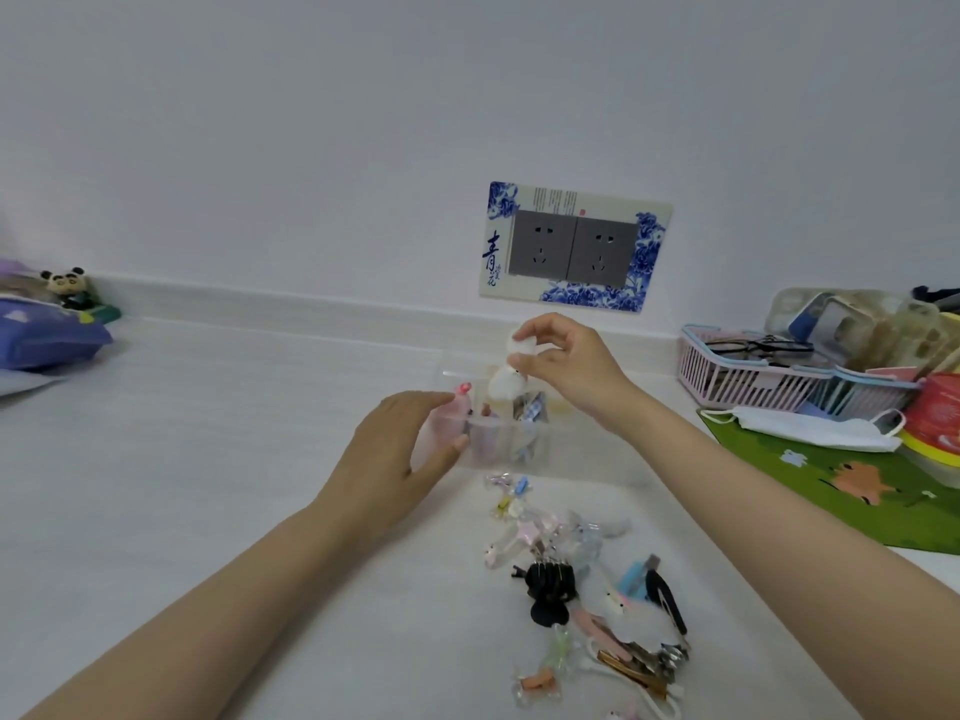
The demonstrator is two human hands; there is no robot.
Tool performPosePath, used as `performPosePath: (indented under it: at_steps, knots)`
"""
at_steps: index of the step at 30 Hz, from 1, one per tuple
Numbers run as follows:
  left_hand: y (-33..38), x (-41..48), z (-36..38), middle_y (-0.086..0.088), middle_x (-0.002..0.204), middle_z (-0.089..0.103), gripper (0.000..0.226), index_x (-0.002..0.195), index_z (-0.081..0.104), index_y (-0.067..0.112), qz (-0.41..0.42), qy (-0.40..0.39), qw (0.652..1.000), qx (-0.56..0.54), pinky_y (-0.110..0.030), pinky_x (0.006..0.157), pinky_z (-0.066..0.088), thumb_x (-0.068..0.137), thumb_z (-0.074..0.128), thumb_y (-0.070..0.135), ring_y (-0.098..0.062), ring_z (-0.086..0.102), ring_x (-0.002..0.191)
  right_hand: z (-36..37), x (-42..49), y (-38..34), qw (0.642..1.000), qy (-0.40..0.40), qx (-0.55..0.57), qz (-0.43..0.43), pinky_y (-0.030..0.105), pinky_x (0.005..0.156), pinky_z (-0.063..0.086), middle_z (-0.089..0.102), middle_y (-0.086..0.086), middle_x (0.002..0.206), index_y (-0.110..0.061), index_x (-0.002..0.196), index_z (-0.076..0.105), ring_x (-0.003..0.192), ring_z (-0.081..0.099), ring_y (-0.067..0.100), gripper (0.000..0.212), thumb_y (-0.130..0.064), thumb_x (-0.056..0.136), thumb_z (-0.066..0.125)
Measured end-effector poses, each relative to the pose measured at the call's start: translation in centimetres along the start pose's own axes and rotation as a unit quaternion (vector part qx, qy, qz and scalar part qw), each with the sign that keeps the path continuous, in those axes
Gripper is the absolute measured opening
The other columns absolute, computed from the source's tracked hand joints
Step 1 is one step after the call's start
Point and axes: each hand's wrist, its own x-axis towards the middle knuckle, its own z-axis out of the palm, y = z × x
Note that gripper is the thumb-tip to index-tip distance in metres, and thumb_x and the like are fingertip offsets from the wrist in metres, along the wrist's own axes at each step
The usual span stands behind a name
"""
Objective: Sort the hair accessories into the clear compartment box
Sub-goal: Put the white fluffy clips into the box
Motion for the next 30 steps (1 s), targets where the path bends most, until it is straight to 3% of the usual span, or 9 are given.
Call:
performPosePath:
  at_steps: [5, 7, 10, 12, 16, 20, 23, 30]
  knots:
    - [-0.3, 0.1, 0.6, 0.009, 0.129, 0.054, 0.041, 0.127, 0.05, 0.022, 0.002, -0.004, 1.0, 0.0, -0.02, 0.1, 0.031, 0.09, 0.052, 0.04, -0.008, 0.045, 0.12, 1.6, 0.2, 1.7, 0.983, -0.145, -0.109, -0.021, 0.016, 0.081, 0.047, 0.062, -0.007, 0.098, -0.019, 0.096, 0.064, 0.094, 0.059, 0.011, 0.017, -0.016, 0.08, 0.072]
    - [-0.3, 0.1, 0.6, 0.009, 0.13, 0.054, 0.041, 0.127, 0.051, 0.022, 0.006, -0.007, 1.0, 0.005, -0.02, 0.101, 0.03, 0.09, 0.052, 0.039, -0.009, 0.044, 0.121, 1.8, 0.1, 1.9, 0.975, -0.131, -0.171, -0.048, 0.025, 0.092, 0.044, 0.062, -0.004, 0.108, -0.019, 0.096, 0.066, 0.106, 0.055, 0.012, 0.014, -0.018, 0.082, 0.069]
    - [0.0, 0.1, 0.5, 0.009, 0.132, 0.052, 0.04, 0.127, 0.051, 0.021, 0.016, -0.005, 1.0, 0.008, -0.024, 0.105, 0.03, 0.091, 0.052, 0.038, -0.01, 0.042, 0.124, 1.2, -0.6, 1.4, 0.979, -0.086, -0.177, -0.062, 0.027, 0.1, 0.038, 0.061, -0.005, 0.114, -0.02, 0.098, 0.067, 0.113, 0.053, 0.01, 0.013, -0.022, 0.086, 0.065]
    - [0.6, 0.0, 0.5, 0.009, 0.136, 0.05, 0.04, 0.127, 0.051, 0.02, 0.033, -0.006, 0.999, 0.013, -0.029, 0.11, 0.028, 0.091, 0.053, 0.037, -0.011, 0.038, 0.129, 0.3, -1.7, 0.8, 0.982, -0.072, -0.16, -0.068, 0.023, 0.099, 0.037, 0.063, -0.006, 0.114, -0.021, 0.1, 0.066, 0.113, 0.053, 0.009, 0.013, -0.023, 0.087, 0.063]
    - [3.2, -0.5, 0.4, 0.008, 0.131, 0.054, 0.041, 0.122, 0.056, 0.021, 0.083, -0.017, 0.996, -0.028, -0.024, 0.11, 0.027, 0.089, 0.053, 0.043, -0.005, 0.036, 0.13, -2.5, -5.9, -0.4, 0.981, -0.074, -0.149, -0.097, 0.008, 0.09, 0.037, 0.066, -0.013, 0.105, -0.027, 0.096, 0.067, 0.103, 0.057, 0.0, 0.011, -0.027, 0.085, 0.065]
    - [6.6, -1.9, 1.0, 0.015, 0.113, 0.062, 0.035, 0.114, 0.061, 0.029, 0.115, -0.114, 0.982, -0.101, -0.018, 0.095, 0.038, 0.086, 0.052, 0.049, 0.003, 0.05, 0.11, -6.0, -11.3, -0.6, 0.969, -0.168, -0.175, -0.042, 0.013, 0.088, 0.04, 0.068, -0.018, 0.095, -0.03, 0.092, 0.068, 0.095, 0.06, 0.001, 0.017, -0.042, 0.08, 0.065]
    - [8.6, -2.7, 2.0, 0.017, 0.105, 0.066, 0.027, 0.107, 0.066, 0.031, 0.141, -0.174, 0.969, -0.103, -0.021, 0.09, 0.041, 0.085, 0.059, 0.046, 0.003, 0.054, 0.1, -7.5, -14.6, -0.1, 0.955, -0.214, -0.202, 0.016, 0.016, 0.087, 0.039, 0.066, -0.02, 0.092, -0.033, 0.089, 0.068, 0.093, 0.058, 0.002, 0.026, -0.054, 0.073, 0.064]
    - [9.5, -3.0, 3.4, 0.022, 0.102, 0.058, 0.037, 0.112, 0.065, 0.036, 0.159, -0.209, 0.964, -0.038, -0.017, 0.091, 0.035, 0.079, 0.062, 0.053, 0.006, 0.044, 0.097, -7.6, -18.3, 1.4, 0.957, -0.19, -0.213, 0.055, 0.014, 0.08, 0.04, 0.06, -0.014, 0.09, -0.035, 0.083, 0.068, 0.088, 0.051, 0.002, 0.026, -0.054, 0.066, 0.073]
